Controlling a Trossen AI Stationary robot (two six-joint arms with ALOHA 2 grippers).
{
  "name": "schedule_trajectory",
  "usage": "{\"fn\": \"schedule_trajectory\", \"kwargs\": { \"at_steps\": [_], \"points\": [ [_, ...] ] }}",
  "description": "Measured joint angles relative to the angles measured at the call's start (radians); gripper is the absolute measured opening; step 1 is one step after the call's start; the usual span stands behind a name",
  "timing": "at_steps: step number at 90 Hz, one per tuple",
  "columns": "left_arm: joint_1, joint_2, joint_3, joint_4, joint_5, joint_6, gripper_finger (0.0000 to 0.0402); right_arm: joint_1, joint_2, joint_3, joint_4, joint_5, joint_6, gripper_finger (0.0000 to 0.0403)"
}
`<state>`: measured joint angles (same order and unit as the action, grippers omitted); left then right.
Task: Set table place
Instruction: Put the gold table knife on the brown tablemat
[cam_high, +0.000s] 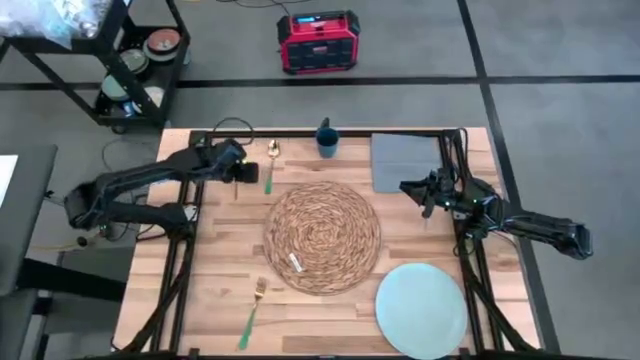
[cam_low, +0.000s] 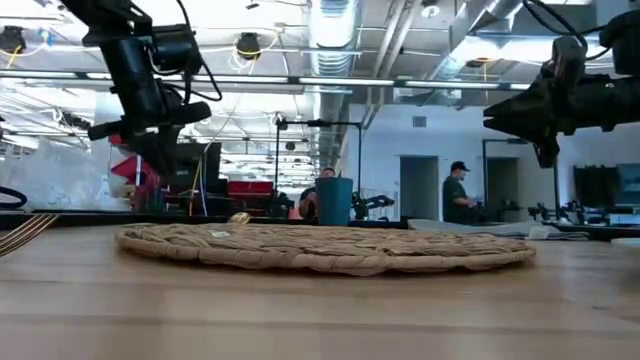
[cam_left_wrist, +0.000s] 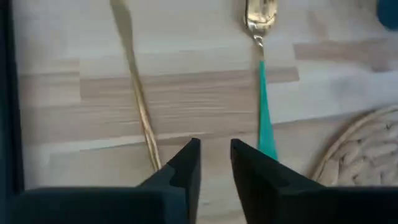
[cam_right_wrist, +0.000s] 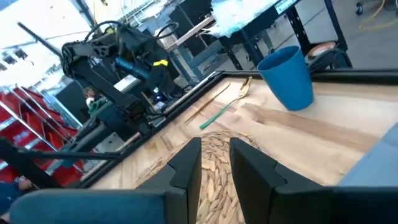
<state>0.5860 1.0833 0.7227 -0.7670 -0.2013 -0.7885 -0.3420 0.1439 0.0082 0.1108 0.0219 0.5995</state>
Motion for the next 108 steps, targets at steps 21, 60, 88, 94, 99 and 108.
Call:
{"fn": "schedule_trajectory", "kwargs": {
  "at_steps": [21,60,88,94,99,108],
  "points": [
    [0.045,0.04,0.0,-0.042,0.1,-0.035,0.0187,0.0,0.0,0.0,-0.021,0.0,0.021,0.0071],
    [0.047,0.098,-0.06,-0.064,0.101,-0.051,0.0217,0.002,0.0,0.0,-0.022,-0.004,0.022,0.0071],
    [0.076,0.258,-0.073,0.125,0.11,0.044,0.0217,0.001,0.0,0.0,-0.017,-0.023,0.022,0.0071],
    [0.091,0.304,-0.073,0.153,0.11,0.054,0.0217,0.001,0.0,0.0,-0.019,-0.024,0.022,0.0071],
    [0.104,0.337,-0.067,0.155,0.119,0.057,0.0217,0.002,0.0,0.0,-0.013,-0.026,0.022,0.0071],
    [0.116,0.367,-0.066,0.131,0.144,0.068,0.0217,0.002,-0.001,0.0,-0.002,-0.047,0.051,0.0071]
  ]
}}
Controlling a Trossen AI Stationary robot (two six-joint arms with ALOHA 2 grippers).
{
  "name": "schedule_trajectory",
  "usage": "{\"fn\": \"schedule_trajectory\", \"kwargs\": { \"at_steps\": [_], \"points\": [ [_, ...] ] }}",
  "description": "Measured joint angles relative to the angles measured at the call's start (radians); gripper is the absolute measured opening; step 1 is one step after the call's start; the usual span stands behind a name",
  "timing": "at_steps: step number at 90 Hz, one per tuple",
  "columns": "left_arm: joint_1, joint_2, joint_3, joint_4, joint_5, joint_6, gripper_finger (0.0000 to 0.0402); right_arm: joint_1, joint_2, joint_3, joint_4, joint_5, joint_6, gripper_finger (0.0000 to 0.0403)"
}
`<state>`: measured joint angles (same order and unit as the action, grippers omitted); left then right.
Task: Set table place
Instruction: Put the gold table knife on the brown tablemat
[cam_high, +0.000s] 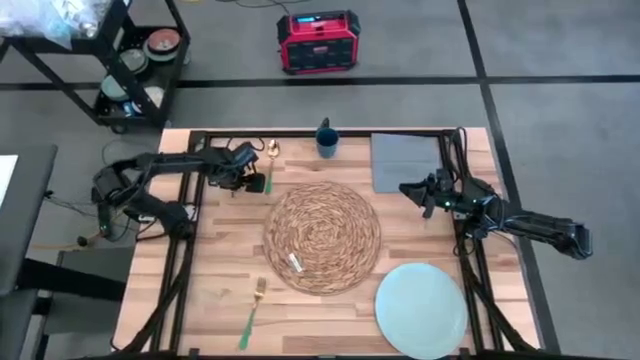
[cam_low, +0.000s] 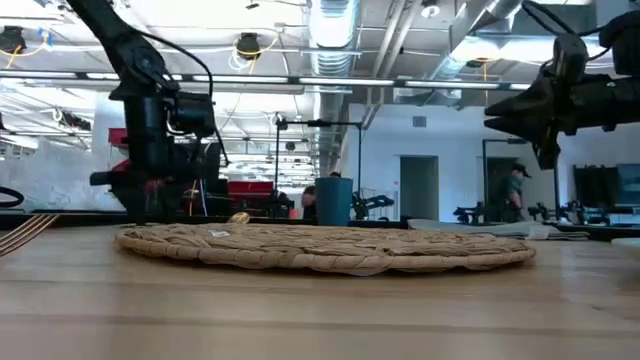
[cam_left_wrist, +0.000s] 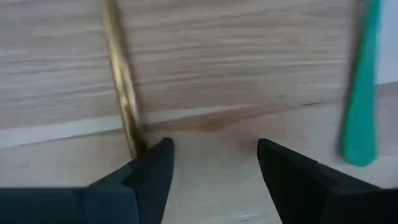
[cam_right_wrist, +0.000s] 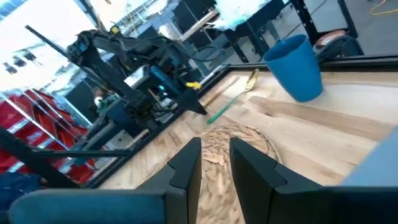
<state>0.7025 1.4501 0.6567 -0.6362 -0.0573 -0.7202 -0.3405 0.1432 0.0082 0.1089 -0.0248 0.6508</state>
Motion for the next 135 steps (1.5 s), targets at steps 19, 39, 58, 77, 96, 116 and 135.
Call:
{"fn": "schedule_trajectory", "kwargs": {
  "at_steps": [19,39,58,77,96,116,135],
  "points": [
    [-0.012,-0.04,0.055,-0.005,0.003,-0.007,0.0217,0.0,0.001,0.0,-0.004,-0.004,0.004,0.0071],
    [0.003,-0.095,0.143,-0.13,-0.035,0.116,0.0217,0.0,0.001,0.0,-0.004,-0.004,0.004,0.0071],
    [0.069,-0.096,0.113,-0.242,-0.082,0.166,0.0217,-0.003,0.001,0.0,-0.004,-0.004,0.007,0.0071],
    [0.095,-0.09,0.056,-0.181,-0.08,0.243,0.0217,-0.003,0.001,0.0,-0.003,-0.004,0.015,0.0071],
    [0.112,-0.093,-0.053,-0.078,-0.032,0.278,0.0217,-0.003,0.001,0.0,0.003,-0.003,0.016,0.0071],
    [0.111,-0.097,-0.116,0.006,-0.001,0.327,0.0164,-0.003,0.001,0.0,0.004,-0.002,0.015,0.0071],
    [0.111,-0.095,-0.116,0.03,0.038,0.371,0.0011,-0.003,0.0,0.0,0.011,-0.002,0.007,0.0071]
  ]
}}
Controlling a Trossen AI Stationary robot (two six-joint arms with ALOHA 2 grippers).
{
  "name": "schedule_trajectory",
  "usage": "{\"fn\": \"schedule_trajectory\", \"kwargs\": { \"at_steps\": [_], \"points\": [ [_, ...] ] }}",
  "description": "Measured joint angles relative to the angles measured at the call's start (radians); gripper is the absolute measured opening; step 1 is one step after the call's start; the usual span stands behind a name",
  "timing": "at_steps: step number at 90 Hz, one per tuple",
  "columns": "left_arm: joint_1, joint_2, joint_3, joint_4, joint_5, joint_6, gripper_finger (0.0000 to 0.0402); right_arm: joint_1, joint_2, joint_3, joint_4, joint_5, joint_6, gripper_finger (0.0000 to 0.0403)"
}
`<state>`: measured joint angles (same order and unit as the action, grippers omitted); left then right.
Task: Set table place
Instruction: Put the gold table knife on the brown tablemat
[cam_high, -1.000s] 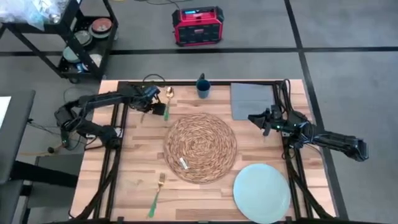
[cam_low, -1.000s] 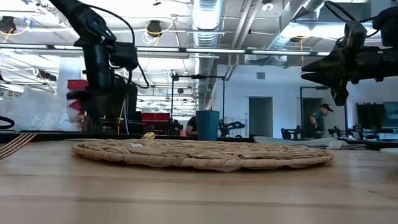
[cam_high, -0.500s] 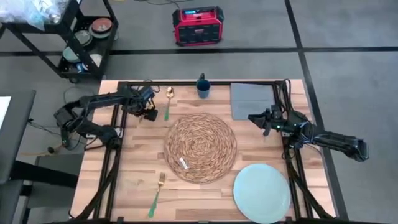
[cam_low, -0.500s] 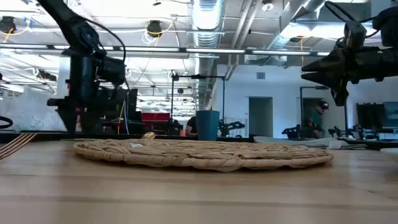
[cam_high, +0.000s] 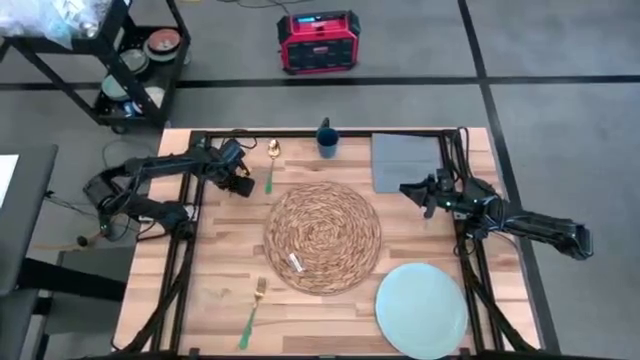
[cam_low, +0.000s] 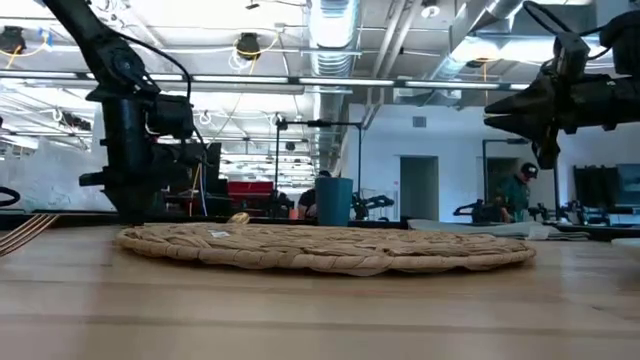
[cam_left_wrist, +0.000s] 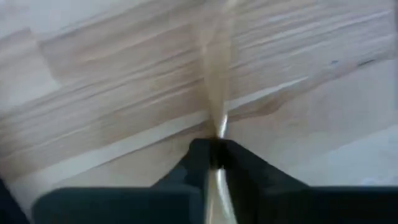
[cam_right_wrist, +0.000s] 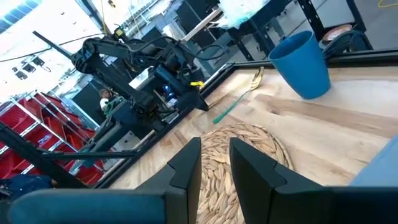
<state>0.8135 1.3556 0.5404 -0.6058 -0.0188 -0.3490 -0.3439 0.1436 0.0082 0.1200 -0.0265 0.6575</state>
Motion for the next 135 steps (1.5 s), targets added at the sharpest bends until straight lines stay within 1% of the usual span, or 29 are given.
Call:
{"fn": "schedule_trajectory", "kwargs": {
  "at_steps": [11,22,27,34,40,46,50,57,62,73,82,90,99,108,118,128,135],
  "points": [
    [-0.002,-0.003,0.004,-0.016,-0.002,-0.068,0.0005,0.0,0.0,0.0,0.003,0.001,-0.001,0.0071],
    [-0.013,-0.044,0.03,-0.043,-0.007,-0.105,0.0003,0.0,0.0,0.0,0.002,0.001,-0.003,0.0071],
    [-0.016,-0.07,0.045,-0.093,0.019,-0.13,0.0002,0.0,0.0,0.0,0.001,0.001,-0.003,0.0071],
    [-0.033,-0.113,0.091,-0.124,0.029,-0.176,0.0001,0.0,0.0,0.0,0.001,0.001,-0.003,0.0071],
    [-0.072,-0.141,0.138,-0.175,0.017,-0.197,0.0001,0.0,0.0,0.0,0.001,0.001,-0.003,0.0071],
    [-0.13,-0.16,0.189,-0.269,0.012,-0.229,0.0001,0.0,0.0,0.0,-0.001,0.001,-0.003,0.0071],
    [-0.177,-0.171,0.235,-0.302,0.003,-0.278,0.0,0.0,0.0,0.0,0.0,0.001,-0.003,0.0071],
    [-0.271,-0.19,0.295,-0.304,-0.014,-0.376,0.0,0.0,0.0,0.0,-0.001,0.001,-0.009,0.0071],
    [-0.363,-0.191,0.319,-0.309,-0.023,-0.457,0.0,0.0,0.0,0.0,-0.005,0.001,-0.01,0.0071],
    [-0.56,-0.168,0.346,-0.227,-0.073,-0.693,0.0,0.0,0.0,0.0,-0.013,0.001,-0.011,0.0071],
    [-0.703,-0.115,0.35,-0.117,-0.141,-0.864,0.0,0.001,0.0,0.0,-0.035,0.001,-0.011,0.0071],
    [-0.788,-0.047,0.35,-0.045,-0.143,-0.971,0.0,0.001,0.0,0.0,-0.041,0.0,-0.011,0.0071],
    [-0.857,0.043,0.35,0.079,-0.155,-1.043,0.0,0.001,0.0,0.0,-0.048,-0.006,-0.003,0.0071],
    [-0.896,0.133,0.357,0.214,-0.14,-1.076,0.0,0.001,0.0,0.0,-0.048,-0.023,0.02,0.0071],
    [-0.917,0.246,0.423,0.323,-0.126,-1.076,0.0,0.001,0.0,0.0,-0.06,-0.032,0.048,0.0071],
    [-0.924,0.359,0.547,0.348,-0.104,-1.028,0.0,0.002,0.0,0.0,-0.071,-0.035,0.049,0.0071],
    [-0.937,0.43,0.649,0.346,-0.137,-1.025,0.0,0.002,0.001,0.0,-0.094,-0.042,0.043,0.0071]
  ]
}}
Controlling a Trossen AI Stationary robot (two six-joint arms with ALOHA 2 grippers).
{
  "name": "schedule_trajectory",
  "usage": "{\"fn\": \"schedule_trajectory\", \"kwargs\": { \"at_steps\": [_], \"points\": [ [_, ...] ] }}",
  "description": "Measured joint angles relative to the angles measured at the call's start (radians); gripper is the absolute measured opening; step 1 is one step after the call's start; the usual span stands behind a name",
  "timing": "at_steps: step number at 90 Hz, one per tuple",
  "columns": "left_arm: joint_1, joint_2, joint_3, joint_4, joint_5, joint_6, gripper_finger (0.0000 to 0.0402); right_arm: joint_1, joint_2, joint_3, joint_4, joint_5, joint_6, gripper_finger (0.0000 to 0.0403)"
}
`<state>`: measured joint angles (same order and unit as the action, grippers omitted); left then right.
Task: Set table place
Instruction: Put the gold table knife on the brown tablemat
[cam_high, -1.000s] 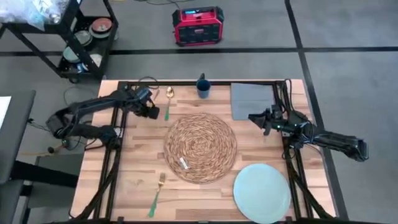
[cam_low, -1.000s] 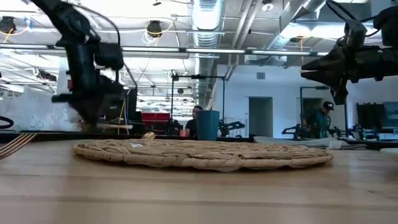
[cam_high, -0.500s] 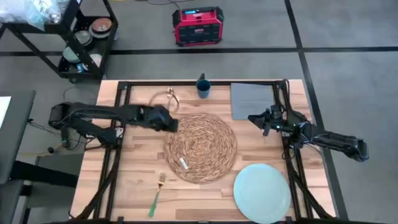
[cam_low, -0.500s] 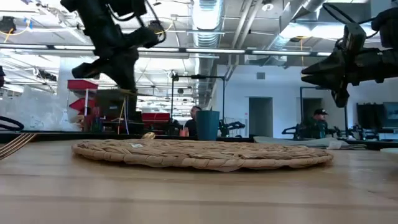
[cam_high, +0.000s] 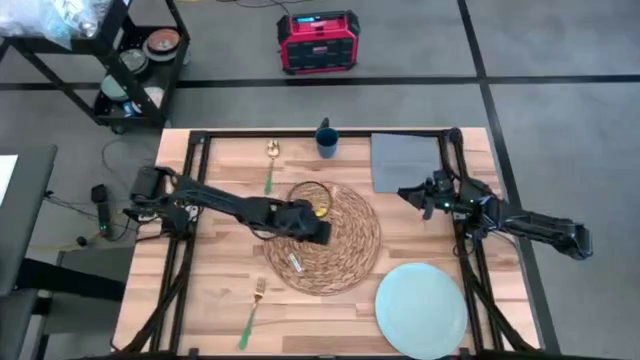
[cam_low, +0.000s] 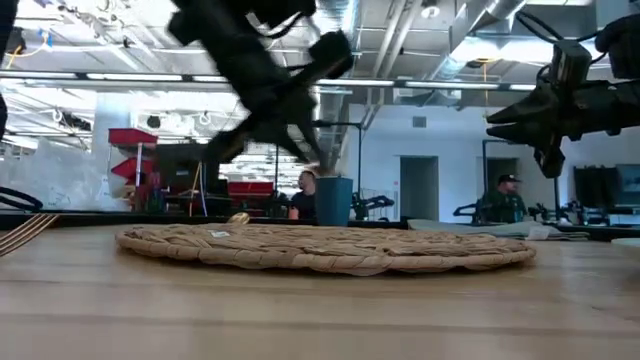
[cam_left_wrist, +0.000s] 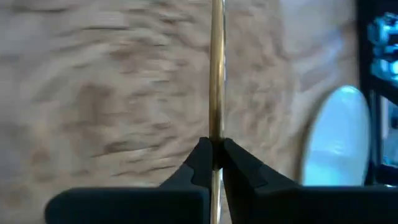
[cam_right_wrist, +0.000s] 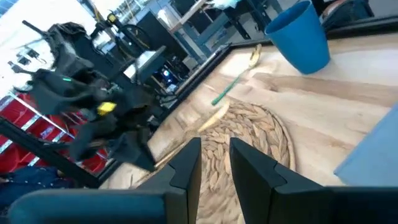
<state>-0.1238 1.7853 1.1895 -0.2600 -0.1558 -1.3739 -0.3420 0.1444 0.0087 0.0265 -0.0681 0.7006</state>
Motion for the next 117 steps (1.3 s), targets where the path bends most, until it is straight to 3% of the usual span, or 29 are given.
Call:
{"fn": "schedule_trajectory", "kwargs": {
  "at_steps": [21,36,49,79,89,96,117],
  "points": [
    [-0.054,0.239,0.294,-0.014,-0.119,-0.083,0.0,0.002,0.014,0.0,0.003,-0.043,-0.053,0.0071],
    [-0.1,0.354,0.43,-0.063,-0.183,-0.173,0.0,0.002,0.014,0.001,0.004,-0.067,-0.057,0.0071],
    [-0.125,0.363,0.446,-0.118,-0.234,-0.249,0.0,0.001,0.015,0.001,0.01,-0.117,-0.062,0.0071],
    [-0.115,0.363,0.446,-0.08,-0.26,-0.225,0.0,0.002,0.014,0.001,0.012,-0.144,-0.1,0.0071],
    [-0.118,0.362,0.447,-0.166,-0.296,-0.255,0.0,0.002,0.014,0.001,0.011,-0.144,-0.1,0.0071],
    [-0.127,0.363,0.446,-0.218,-0.3,-0.318,0.0,0.002,0.014,0.001,0.011,-0.145,-0.1,0.0071],
    [-0.146,0.362,0.446,-0.204,-0.275,-0.307,0.0,0.001,0.014,0.001,0.011,-0.145,-0.11,0.0071]
  ]
}}
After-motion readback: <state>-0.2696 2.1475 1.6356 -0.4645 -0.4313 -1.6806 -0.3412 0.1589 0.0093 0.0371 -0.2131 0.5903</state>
